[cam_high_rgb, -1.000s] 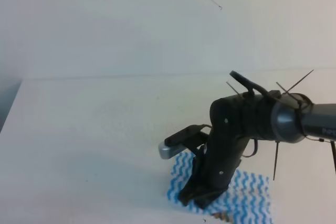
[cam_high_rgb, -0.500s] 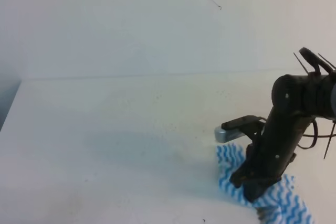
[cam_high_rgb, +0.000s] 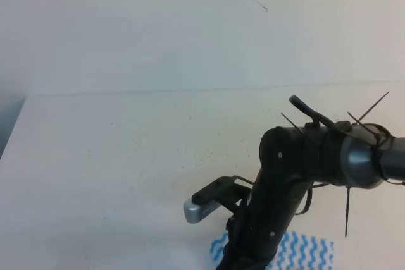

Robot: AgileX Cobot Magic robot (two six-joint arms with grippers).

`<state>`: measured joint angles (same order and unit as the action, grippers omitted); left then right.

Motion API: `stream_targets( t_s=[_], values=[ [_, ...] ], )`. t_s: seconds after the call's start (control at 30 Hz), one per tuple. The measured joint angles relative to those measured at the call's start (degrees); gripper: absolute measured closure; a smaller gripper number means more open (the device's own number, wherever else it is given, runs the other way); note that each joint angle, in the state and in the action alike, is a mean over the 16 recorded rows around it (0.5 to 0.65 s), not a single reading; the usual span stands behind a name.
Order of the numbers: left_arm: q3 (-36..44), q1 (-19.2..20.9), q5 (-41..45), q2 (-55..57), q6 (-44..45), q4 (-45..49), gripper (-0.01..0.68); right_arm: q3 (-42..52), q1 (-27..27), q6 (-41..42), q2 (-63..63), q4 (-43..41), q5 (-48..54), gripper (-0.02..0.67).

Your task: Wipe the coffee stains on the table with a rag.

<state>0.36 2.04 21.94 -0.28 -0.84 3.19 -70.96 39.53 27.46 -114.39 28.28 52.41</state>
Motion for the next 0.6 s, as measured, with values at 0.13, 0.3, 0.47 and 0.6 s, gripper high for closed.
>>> stream_targets(
  t_s=[0.13, 0.3, 0.47, 0.6],
  values=[
    [0.1, 0.0, -0.1, -0.1, 0.0, 0.0, 0.676, 0.0, 1.5, 1.9, -0.7, 1.7, -1.1, 0.651],
    [0.1, 0.0, -0.1, -0.1, 0.0, 0.0, 0.676, -1.3, 1.8, 4.8, -2.4, 4.0, -2.4, 0.651],
    [0.0, 0.0, 0.0, 0.0, 0.0, 0.0, 0.676, -5.3, 1.8, 6.9, -5.4, 4.8, -4.2, 0.651],
    [-0.4, 0.0, 0.2, 0.3, 0.1, 0.0, 0.677, -10.7, 1.5, 6.2, -8.5, 3.2, -6.5, 0.651]
  ],
)
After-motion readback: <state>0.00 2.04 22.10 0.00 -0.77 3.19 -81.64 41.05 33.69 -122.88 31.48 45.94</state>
